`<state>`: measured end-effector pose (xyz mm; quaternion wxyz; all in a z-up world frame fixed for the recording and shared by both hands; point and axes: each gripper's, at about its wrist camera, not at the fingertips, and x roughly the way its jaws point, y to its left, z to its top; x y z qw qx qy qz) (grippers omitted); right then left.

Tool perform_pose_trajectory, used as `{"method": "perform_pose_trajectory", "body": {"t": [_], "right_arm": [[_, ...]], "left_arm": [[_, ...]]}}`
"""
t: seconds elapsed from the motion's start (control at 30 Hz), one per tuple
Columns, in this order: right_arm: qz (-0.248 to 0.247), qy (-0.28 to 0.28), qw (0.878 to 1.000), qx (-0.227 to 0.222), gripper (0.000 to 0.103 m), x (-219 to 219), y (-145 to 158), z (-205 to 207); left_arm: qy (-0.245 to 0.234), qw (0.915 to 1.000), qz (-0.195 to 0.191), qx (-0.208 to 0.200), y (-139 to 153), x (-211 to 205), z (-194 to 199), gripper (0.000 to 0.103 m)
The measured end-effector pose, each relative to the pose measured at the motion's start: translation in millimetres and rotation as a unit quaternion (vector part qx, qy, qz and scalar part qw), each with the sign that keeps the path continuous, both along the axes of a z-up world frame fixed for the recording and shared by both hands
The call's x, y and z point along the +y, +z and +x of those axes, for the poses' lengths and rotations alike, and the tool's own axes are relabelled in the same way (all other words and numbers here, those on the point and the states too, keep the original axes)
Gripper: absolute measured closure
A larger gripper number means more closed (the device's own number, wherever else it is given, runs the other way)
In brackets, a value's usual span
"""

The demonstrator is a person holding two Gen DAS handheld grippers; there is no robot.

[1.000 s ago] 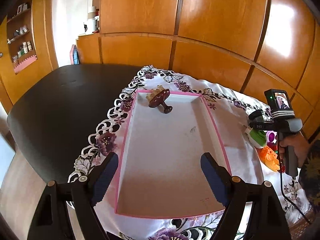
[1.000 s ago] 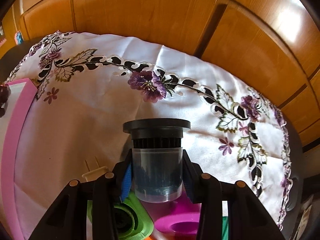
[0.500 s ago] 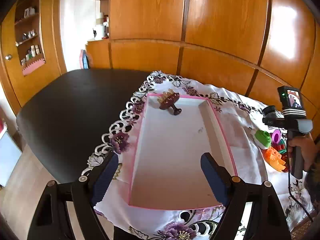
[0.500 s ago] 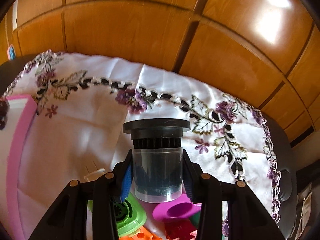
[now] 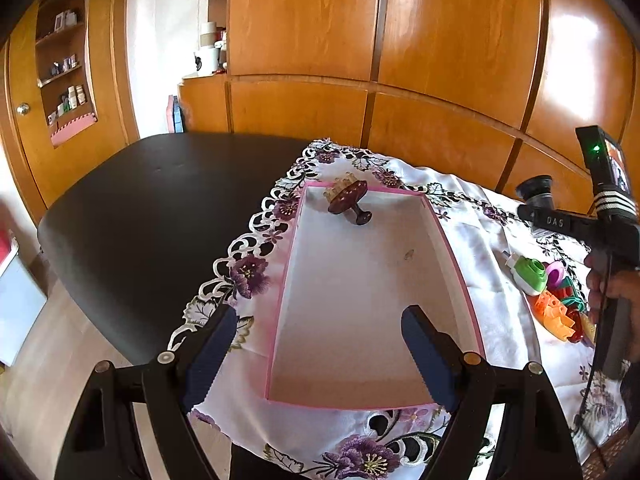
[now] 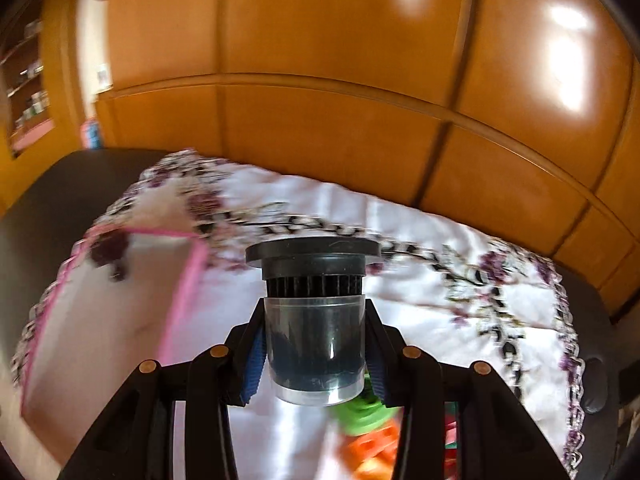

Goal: Organize rigid objects
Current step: 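Carry the black-lidded clear cup with the right gripper down into the tray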

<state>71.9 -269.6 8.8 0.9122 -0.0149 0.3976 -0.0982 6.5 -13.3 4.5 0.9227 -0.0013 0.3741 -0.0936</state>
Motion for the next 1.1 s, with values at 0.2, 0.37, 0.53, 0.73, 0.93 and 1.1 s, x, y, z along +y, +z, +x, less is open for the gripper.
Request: {"method": "perform_pose_trajectory", "body": {"t": [0.2,0.37,0.53,0.73,0.93,1.1], "right_arm": [[0.022,0.068,0.997,0.014,0.061,56.9,-10.2,-2.9],[0.037,0.102,0.994,0.021,0.061,90.0,-17.8,-1.3],[0.066,0.115,0.99,0.039,0.061,108.8,-29.0,1.2],[0.099,0.133,0.984,0.06,0.061,133.8,-40.5,11.8],[0.126,0.119,0.982,0.079,0.06,147.4,-49.5,34.6],[0.142,0.103,0.98,0.098,0.06,158.1,-62.2,56.2]], "left_arm": [[0.013,0.9999,-0.003,0.009,-7.9,10.4,2.0,0.018],[0.031,0.9994,-0.005,0.016,-12.8,22.5,6.0,0.018],[0.048,0.9987,-0.005,0.013,-13.4,33.2,8.5,0.018],[0.072,0.9972,-0.003,0.019,-18.0,50.5,12.1,0.018],[0.087,0.9959,-0.003,0.026,-24.5,60.6,15.5,0.018],[0.085,0.9957,-0.002,0.037,-31.7,59.7,17.8,0.018]]}}
